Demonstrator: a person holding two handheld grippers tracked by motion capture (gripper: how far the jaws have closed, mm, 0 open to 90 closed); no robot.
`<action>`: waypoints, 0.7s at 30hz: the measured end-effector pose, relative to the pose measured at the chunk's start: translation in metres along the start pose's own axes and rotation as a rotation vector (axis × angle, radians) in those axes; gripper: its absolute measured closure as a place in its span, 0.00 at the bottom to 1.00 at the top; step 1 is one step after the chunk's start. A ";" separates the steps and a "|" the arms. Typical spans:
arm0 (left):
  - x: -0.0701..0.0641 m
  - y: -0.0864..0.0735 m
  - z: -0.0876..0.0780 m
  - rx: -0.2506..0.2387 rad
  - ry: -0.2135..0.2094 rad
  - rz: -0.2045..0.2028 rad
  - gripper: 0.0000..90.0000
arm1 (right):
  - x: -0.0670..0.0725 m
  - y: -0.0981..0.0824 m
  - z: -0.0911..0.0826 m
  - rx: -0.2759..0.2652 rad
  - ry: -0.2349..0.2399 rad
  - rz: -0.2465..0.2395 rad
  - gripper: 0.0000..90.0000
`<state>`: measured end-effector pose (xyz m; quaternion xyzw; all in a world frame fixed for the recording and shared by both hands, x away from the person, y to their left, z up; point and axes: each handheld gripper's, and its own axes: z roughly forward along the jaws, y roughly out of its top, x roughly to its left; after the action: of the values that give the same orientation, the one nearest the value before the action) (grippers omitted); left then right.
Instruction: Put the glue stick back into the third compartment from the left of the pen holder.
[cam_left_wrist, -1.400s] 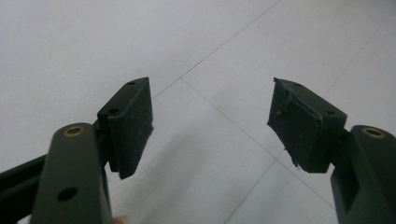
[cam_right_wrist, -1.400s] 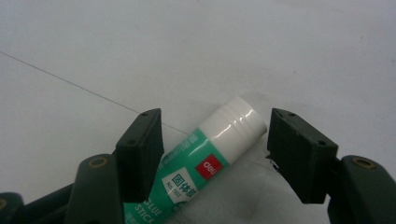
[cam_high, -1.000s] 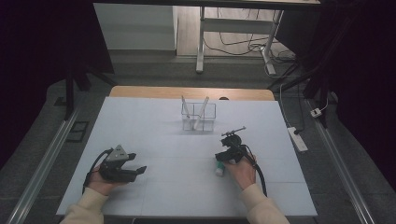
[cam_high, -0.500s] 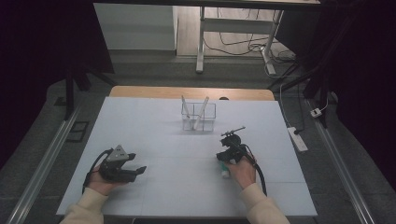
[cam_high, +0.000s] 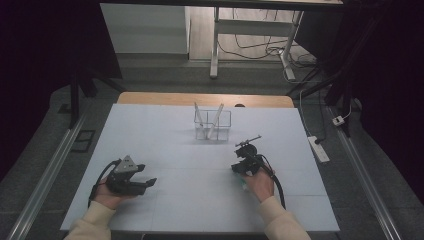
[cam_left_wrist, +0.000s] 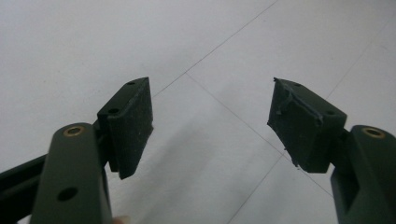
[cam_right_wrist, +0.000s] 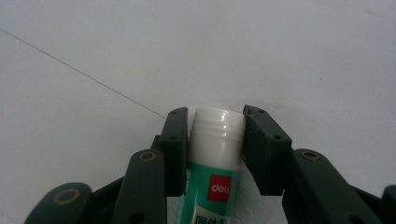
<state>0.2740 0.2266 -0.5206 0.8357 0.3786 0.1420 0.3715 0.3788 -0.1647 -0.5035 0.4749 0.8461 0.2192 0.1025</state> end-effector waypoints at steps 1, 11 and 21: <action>0.000 0.000 0.000 0.000 0.000 0.000 0.34 | 0.000 0.000 0.000 0.000 0.002 -0.002 0.69; 0.001 0.000 0.000 0.004 0.002 0.001 0.34 | -0.003 0.001 -0.003 -0.024 0.025 -0.024 0.71; 0.001 0.000 0.001 0.006 0.003 0.001 0.34 | -0.009 0.001 -0.013 -0.084 0.044 -0.046 0.72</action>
<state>0.2748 0.2273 -0.5213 0.8367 0.3793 0.1422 0.3685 0.3793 -0.1753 -0.4923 0.4458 0.8488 0.2625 0.1089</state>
